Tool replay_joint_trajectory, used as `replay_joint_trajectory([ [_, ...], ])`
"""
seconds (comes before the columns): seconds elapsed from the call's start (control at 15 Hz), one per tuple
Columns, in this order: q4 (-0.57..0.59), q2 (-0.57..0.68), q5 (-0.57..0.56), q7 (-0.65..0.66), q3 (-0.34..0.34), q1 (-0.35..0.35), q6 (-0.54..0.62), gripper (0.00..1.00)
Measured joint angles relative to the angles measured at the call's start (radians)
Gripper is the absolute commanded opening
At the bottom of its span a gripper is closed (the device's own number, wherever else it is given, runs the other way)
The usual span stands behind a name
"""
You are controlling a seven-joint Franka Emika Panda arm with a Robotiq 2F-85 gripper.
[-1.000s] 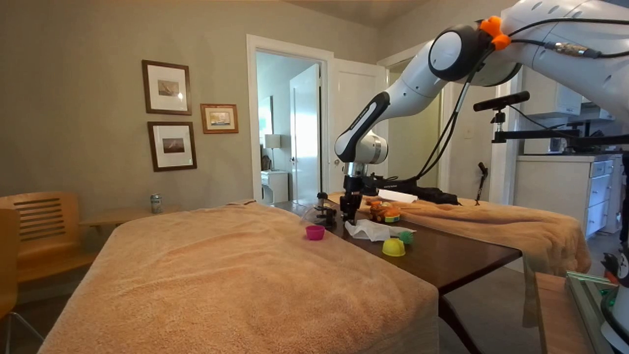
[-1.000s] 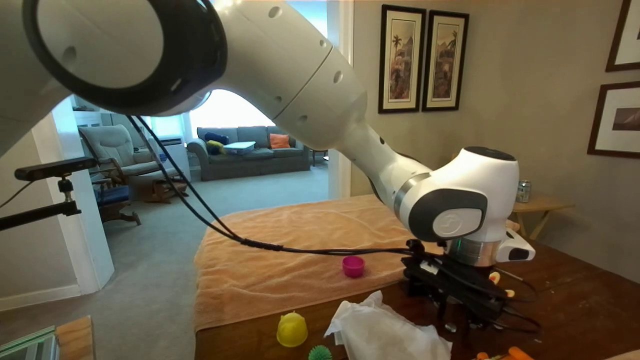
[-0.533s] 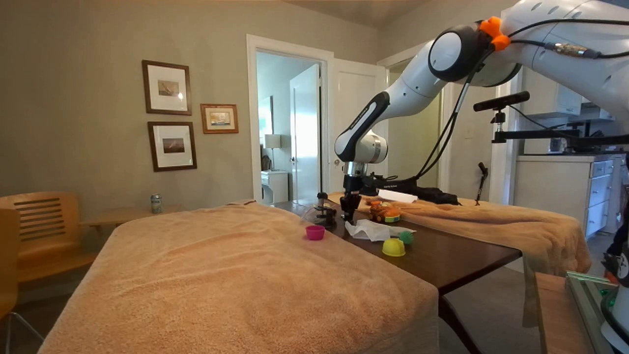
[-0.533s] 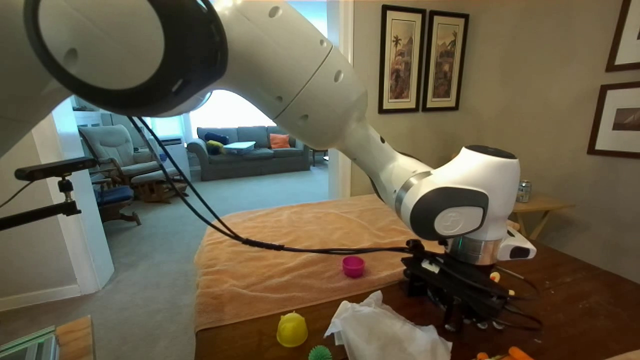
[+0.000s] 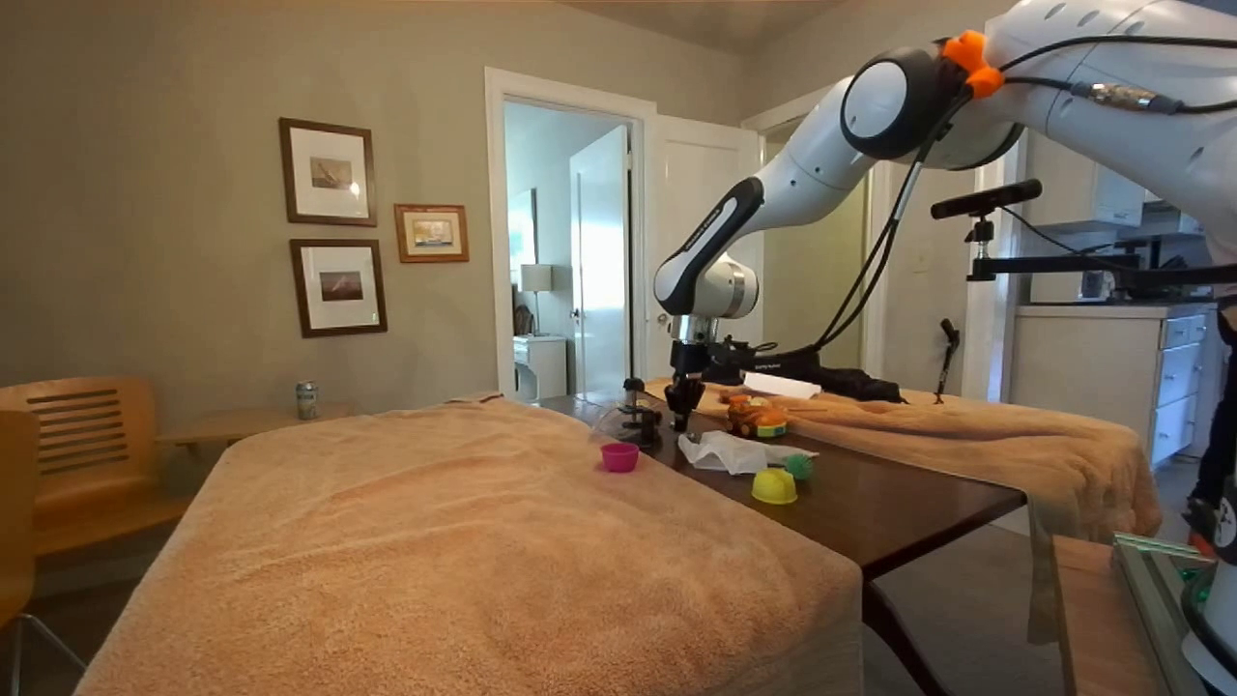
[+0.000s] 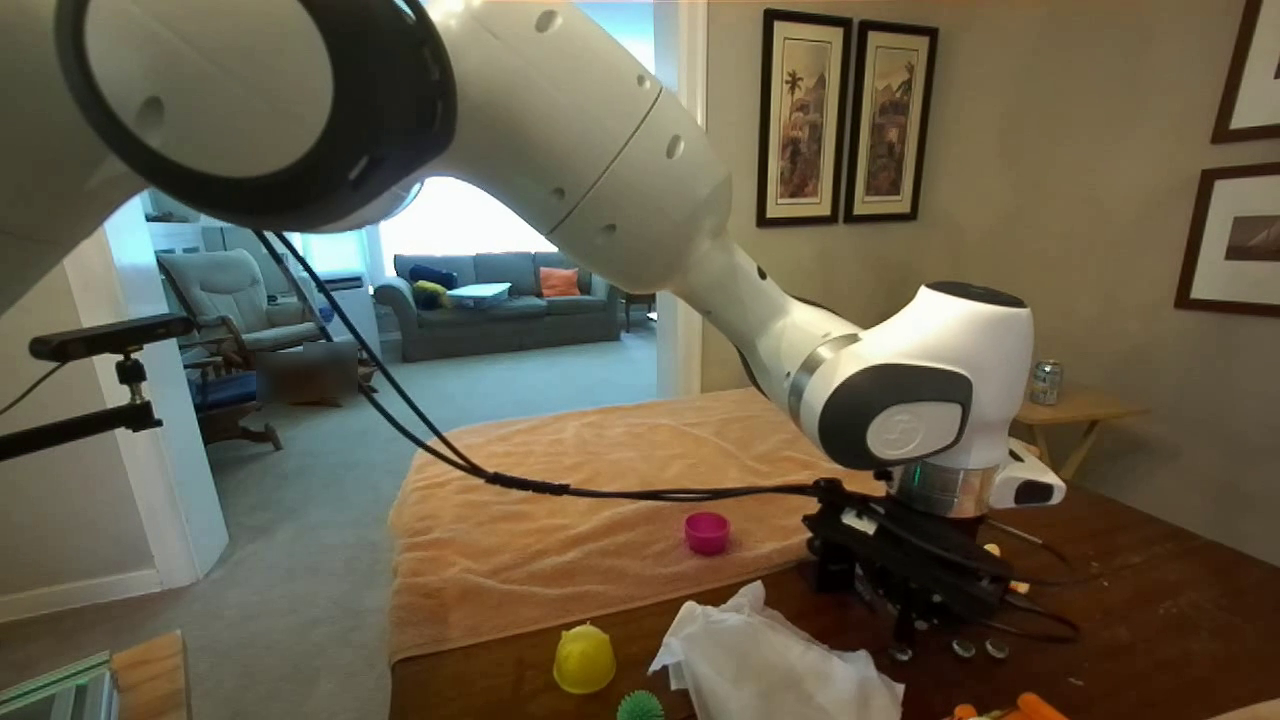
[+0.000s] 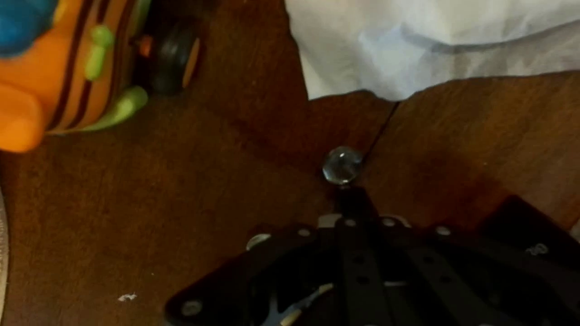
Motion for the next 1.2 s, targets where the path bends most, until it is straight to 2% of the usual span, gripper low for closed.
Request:
replay_joint_trajectory([
  [0.13, 0.000, -0.001, -0.001, 0.000, 0.000, 0.009, -0.001, 0.00],
  [0.2, 0.000, -0.001, -0.003, 0.000, 0.000, 0.013, -0.001, 0.25],
  [0.27, 0.000, -0.002, -0.005, 0.000, 0.000, 0.017, -0.001, 0.26],
  [0.4, -0.001, -0.005, -0.010, 0.000, 0.000, 0.023, -0.001, 0.39],
  [0.93, -0.047, -0.057, -0.040, 0.000, -0.010, 0.028, -0.009, 0.94],
  [1.0, -0.055, -0.061, -0.044, 0.000, -0.015, 0.028, -0.012, 0.99],
  [1.2, -0.078, -0.065, -0.048, 0.000, -0.026, 0.027, -0.016, 1.00],
])
